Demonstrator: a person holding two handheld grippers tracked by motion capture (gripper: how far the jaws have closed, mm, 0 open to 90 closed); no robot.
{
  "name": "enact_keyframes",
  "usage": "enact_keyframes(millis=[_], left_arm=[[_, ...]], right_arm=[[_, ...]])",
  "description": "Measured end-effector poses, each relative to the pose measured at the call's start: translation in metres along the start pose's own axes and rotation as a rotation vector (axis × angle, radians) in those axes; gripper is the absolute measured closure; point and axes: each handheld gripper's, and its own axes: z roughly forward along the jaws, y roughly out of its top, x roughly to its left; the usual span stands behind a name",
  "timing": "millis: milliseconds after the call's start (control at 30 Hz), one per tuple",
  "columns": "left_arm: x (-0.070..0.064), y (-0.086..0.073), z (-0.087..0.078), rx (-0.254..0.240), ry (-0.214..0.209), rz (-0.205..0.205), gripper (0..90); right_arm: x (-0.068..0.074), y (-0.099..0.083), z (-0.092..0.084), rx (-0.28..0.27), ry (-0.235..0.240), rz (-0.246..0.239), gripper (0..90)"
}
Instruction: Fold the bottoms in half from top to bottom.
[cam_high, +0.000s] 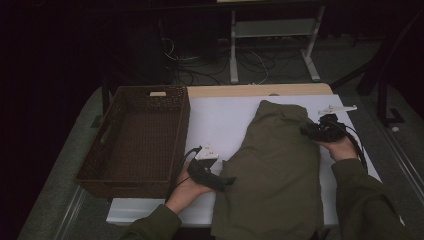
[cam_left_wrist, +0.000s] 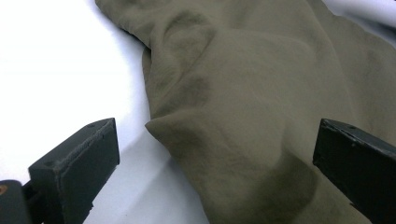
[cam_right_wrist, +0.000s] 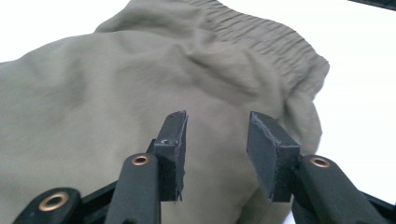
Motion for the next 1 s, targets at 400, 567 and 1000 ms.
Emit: enact_keyframes(millis=[400,567,1000], left_arm=[[0.000,0.000,0.000,-0.001,0.002,0.000,0.0],[0.000,0.000,0.001,0.000,0.002,-0.001,0.0],[-0.001,0.000,0.000,0.007,0.003,0.002,0.0]], right_arm=[[-0.036,0.003,0.018,0.002,-0.028,0.087,61.0],[-0.040,0.004,0.033,0.033,-0.007,0.098,69.2],[-0.043,0.025,0.028,0.094,-0.088,0.047,89.4]])
